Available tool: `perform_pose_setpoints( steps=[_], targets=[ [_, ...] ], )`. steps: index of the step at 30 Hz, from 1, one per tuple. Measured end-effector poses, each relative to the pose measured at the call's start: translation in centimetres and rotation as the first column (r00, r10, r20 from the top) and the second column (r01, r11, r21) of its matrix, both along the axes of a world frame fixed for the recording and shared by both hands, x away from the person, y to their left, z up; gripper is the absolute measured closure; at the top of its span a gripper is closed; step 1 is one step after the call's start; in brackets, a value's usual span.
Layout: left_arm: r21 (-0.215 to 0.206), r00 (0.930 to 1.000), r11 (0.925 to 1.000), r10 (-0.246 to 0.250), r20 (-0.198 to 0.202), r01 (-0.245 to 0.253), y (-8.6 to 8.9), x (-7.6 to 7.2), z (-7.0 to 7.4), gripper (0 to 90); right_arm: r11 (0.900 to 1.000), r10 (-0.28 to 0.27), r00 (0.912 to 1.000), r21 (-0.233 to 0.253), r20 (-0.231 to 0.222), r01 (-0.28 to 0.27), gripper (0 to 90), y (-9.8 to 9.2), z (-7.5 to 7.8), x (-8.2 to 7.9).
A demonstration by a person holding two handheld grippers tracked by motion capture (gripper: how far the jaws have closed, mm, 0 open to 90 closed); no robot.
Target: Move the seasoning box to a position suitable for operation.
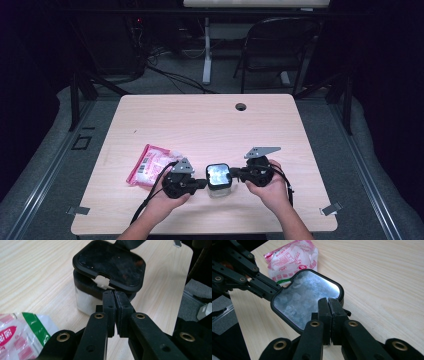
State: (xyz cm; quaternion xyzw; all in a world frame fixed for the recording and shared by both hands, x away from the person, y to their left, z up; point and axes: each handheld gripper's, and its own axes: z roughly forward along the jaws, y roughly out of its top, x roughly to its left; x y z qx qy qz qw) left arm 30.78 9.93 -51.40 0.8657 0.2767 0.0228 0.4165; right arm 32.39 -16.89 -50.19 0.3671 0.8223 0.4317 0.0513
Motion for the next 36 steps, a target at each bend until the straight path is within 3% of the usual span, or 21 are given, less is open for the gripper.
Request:
perform_pose_setpoints(
  steps=[4,10,17,25,36],
  targets=[
    [-0.011,0.9999,0.9999,-0.006,0.012,0.006,-0.4,0.1,0.6,86.2,1.000,-0.001,1.0000,0.002,-0.002,0.001,85.6,0.0,0.1,-0.1],
    [-0.018,0.9993,0.9998,-0.007,0.036,0.008,-1.1,0.2,1.6,83.2,0.999,0.031,0.9992,0.017,0.025,-0.032,73.4,0.4,1.4,-0.9],
    [-0.009,0.9988,0.9998,-0.017,0.046,0.018,-1.6,0.4,2.6,79.4,0.997,0.075,0.9957,-0.013,0.055,-0.074,63.8,1.4,2.6,-2.2],
    [-0.011,0.9984,0.9997,-0.022,0.053,0.022,-2.0,0.7,3.2,72.8,0.994,0.101,0.9920,-0.051,0.076,-0.097,54.2,2.0,2.9,-2.6],
    [-0.014,0.9968,0.9997,-0.016,0.078,0.017,-2.6,1.0,3.7,67.5,0.992,0.084,0.9893,-0.100,0.119,-0.072,49.3,2.3,2.6,-2.6]
  ],
)
